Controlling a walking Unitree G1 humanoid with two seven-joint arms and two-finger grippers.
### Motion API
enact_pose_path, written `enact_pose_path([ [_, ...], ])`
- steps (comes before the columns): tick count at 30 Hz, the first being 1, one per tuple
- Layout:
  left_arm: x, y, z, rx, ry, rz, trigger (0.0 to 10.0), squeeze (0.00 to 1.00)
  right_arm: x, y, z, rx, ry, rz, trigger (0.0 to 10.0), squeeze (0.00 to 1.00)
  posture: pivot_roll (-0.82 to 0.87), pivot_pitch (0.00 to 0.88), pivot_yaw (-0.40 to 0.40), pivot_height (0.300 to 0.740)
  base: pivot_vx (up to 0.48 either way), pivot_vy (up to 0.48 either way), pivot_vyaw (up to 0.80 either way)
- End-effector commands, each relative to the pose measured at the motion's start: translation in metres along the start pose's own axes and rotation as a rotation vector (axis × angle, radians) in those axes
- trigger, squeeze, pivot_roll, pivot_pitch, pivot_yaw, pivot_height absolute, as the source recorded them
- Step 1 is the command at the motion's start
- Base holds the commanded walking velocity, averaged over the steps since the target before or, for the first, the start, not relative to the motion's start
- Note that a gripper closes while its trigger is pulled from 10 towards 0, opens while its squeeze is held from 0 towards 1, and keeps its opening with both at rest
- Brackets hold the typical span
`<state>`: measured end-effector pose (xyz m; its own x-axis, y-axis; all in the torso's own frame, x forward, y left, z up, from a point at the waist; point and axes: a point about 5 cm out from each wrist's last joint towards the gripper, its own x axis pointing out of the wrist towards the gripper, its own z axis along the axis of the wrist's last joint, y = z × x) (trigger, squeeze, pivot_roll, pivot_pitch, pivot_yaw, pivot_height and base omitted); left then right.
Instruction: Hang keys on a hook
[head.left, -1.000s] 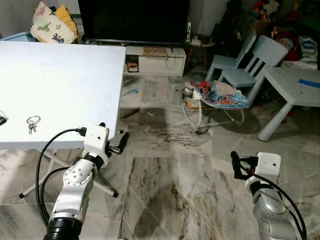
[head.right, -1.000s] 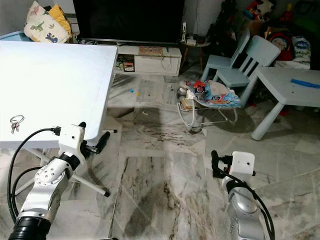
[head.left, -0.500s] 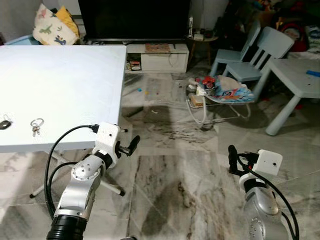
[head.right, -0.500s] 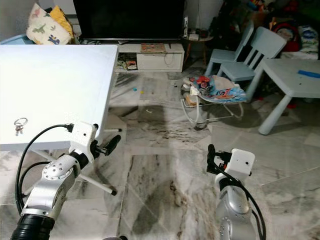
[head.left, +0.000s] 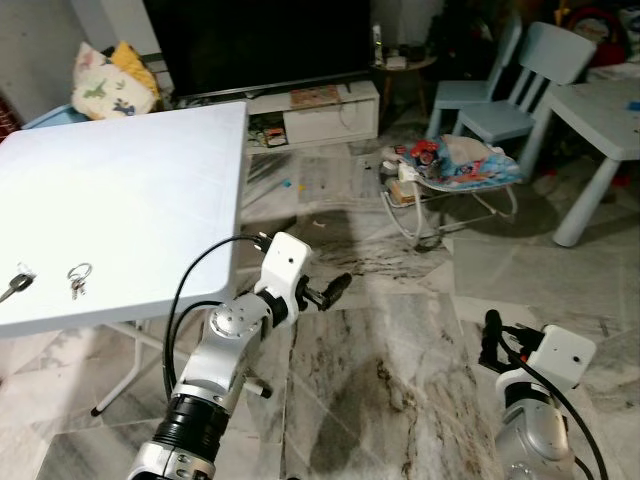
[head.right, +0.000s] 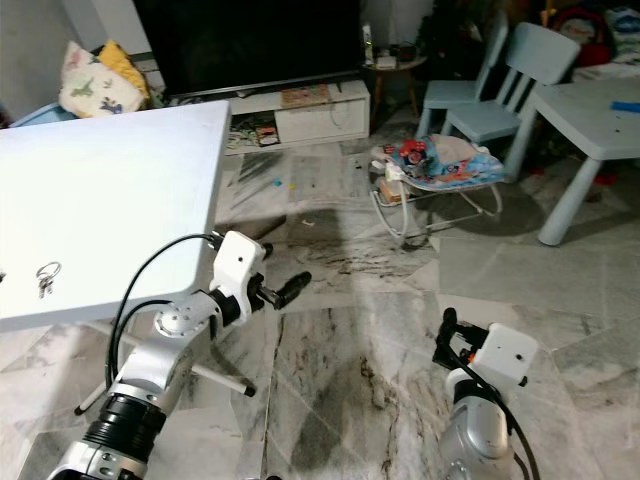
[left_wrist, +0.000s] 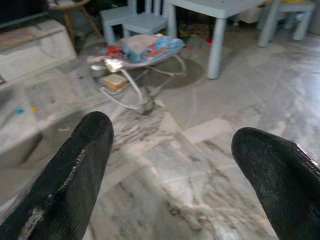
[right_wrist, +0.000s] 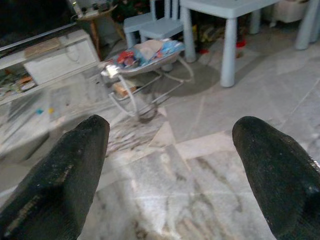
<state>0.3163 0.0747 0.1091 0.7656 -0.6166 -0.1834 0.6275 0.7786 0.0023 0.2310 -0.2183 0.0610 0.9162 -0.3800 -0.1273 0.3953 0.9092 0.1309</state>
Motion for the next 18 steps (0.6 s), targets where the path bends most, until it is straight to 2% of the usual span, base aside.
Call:
enact_pose_path([
  [1, -0.002, 0.003, -0.003, -0.002, 0.007, 0.008, 10.0, 0.0, -0.001, 0.003, 0.005, -0.006, -0.013, 0.006, 10.0, 0.0, 0.0, 0.0, 0.13, 0.74, 0.0, 0.0, 0.0],
  [2, 0.001, -0.006, -0.008, -0.021, 0.016, -0.011, 10.0, 0.0, -0.002, -0.002, 0.006, -0.029, -0.014, -0.004, 10.0, 0.0, -0.03, 0.0, 0.109, 0.74, 0.0, 0.0, 0.0],
  [5, 0.005, -0.01, -0.01, -0.014, 0.021, -0.03, 10.0, 0.0, -0.002, -0.005, 0.008, -0.047, -0.015, -0.012, 10.0, 0.0, -0.06, 0.0, 0.083, 0.74, 0.0, 0.0, 0.0],
  [6, 0.011, -0.016, -0.009, -0.002, 0.012, -0.059, 10.0, 0.0, -0.003, -0.011, 0.009, -0.075, -0.014, -0.027, 10.0, 0.0, -0.09, 0.0, 0.061, 0.74, 0.0, 0.0, 0.0],
  [10, 0.018, -0.017, -0.008, 0.059, 0.011, -0.078, 10.0, 0.0, -0.006, -0.018, 0.009, -0.088, -0.005, -0.044, 10.0, 0.0, -0.09, 0.0, 0.047, 0.74, 0.0, 0.0, 0.0],
  [14, 0.022, -0.013, -0.008, 0.051, 0.007, -0.067, 10.0, 0.0, -0.006, -0.022, 0.009, -0.103, 0.0, -0.053, 10.0, 0.0, -0.1, 0.0, 0.078, 0.74, 0.0, 0.0, 0.0],
  [18, 0.019, -0.016, -0.016, 0.073, 0.021, -0.103, 10.0, 0.0, -0.004, -0.017, 0.011, -0.103, -0.025, -0.051, 10.0, 0.0, -0.1, 0.0, 0.117, 0.74, 0.0, 0.0, 0.0],
])
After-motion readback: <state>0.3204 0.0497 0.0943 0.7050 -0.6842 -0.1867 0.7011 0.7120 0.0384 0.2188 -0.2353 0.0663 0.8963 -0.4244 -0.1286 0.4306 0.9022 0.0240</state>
